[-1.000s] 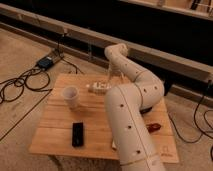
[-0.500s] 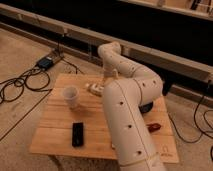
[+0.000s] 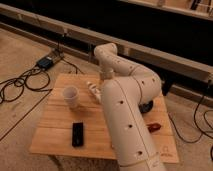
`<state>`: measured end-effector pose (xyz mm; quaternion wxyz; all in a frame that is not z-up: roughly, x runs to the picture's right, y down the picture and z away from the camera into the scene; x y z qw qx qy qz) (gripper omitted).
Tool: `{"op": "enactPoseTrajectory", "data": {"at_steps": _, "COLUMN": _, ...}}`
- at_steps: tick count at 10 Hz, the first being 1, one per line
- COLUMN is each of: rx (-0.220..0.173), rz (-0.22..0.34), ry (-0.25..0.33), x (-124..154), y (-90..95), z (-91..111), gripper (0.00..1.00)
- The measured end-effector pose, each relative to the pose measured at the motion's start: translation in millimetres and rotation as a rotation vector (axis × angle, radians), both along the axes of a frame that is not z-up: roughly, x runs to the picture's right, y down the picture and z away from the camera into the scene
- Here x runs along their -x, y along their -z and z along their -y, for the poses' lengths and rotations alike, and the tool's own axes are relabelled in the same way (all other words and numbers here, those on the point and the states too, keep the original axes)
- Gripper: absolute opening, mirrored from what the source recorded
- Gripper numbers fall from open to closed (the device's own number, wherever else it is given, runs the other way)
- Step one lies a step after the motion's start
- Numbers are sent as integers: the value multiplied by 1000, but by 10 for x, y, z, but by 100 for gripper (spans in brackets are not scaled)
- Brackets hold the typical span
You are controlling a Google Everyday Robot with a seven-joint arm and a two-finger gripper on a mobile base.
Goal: Stand the bottle upright
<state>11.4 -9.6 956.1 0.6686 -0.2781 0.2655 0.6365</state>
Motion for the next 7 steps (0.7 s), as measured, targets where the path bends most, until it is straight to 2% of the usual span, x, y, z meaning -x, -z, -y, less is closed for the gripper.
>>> {"op": "enactPoseTrajectory", "data": {"at_steps": 1, "rx": -9, "rz": 14, "ry": -4, "x": 33, "y": 30, "z": 40, "gripper": 65}}
{"op": "enactPoseTrajectory", "data": {"at_steps": 4, "rx": -71, "rz": 89, "ry": -18, "x": 145, "y": 134, "z": 244, "gripper": 65}}
{"op": "enactPoseTrajectory", "data": {"at_steps": 7, "rx": -87, "rz": 155, "ry": 2, "x": 307, "y": 239, "z": 238, "gripper": 65}}
